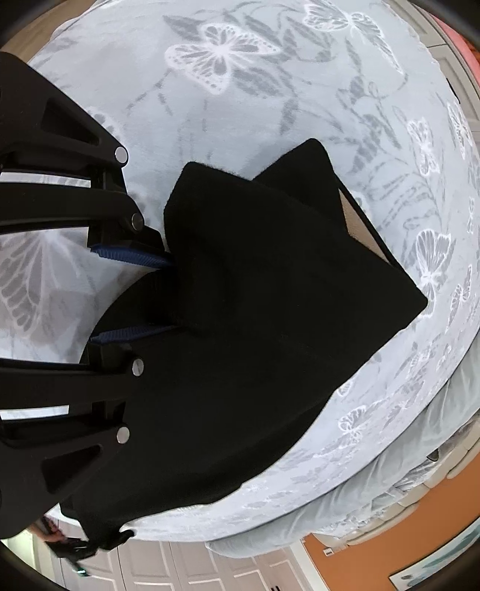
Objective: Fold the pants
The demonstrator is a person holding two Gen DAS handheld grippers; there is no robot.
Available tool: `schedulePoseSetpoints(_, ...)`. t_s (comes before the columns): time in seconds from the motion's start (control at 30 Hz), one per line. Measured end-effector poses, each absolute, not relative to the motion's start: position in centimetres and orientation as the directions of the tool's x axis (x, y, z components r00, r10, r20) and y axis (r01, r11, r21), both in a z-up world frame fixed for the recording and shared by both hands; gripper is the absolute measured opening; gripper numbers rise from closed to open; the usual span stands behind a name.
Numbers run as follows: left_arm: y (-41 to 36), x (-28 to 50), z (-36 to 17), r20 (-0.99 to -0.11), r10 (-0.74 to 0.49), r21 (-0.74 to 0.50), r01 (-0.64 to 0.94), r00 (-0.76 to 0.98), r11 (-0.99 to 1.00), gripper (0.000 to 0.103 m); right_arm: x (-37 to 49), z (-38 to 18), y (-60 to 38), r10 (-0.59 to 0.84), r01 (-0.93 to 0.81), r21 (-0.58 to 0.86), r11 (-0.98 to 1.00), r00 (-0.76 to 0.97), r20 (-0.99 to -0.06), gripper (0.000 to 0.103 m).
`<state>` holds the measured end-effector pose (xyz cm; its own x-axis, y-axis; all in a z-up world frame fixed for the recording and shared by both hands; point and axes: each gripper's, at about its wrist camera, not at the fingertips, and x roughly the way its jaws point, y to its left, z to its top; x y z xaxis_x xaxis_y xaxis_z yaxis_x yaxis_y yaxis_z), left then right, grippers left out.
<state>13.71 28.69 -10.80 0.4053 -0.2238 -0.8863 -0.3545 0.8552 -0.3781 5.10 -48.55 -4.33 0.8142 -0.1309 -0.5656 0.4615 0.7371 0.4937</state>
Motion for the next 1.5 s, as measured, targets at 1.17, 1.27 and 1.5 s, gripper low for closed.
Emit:
schedulePoseSetpoints(1.17,31.8,12.3,-9.3,-0.819,-0.338,-0.509,-0.314,0.464,0.802,0.026,-5.7,-8.7,-50.9,-0.19,0.78,0.491,0.387,0.589,-0.786,0.045)
schedulePoseSetpoints(1.27,32.0,12.6,-10.1,-0.823,-0.352,-0.513,-0.32,0.445,0.796,0.016,-5.0,-5.7,-48.0,-0.219,0.721,0.478,0.502,0.64,-0.736,0.045)
schedulePoseSetpoints(1.5,32.1,10.5,-4.3,-0.719,-0.317,-0.516,-0.17,0.618,0.839,0.008,-0.2,-1.4,-38.7,-0.202,0.537,0.406,0.74,0.753,-0.626,0.047)
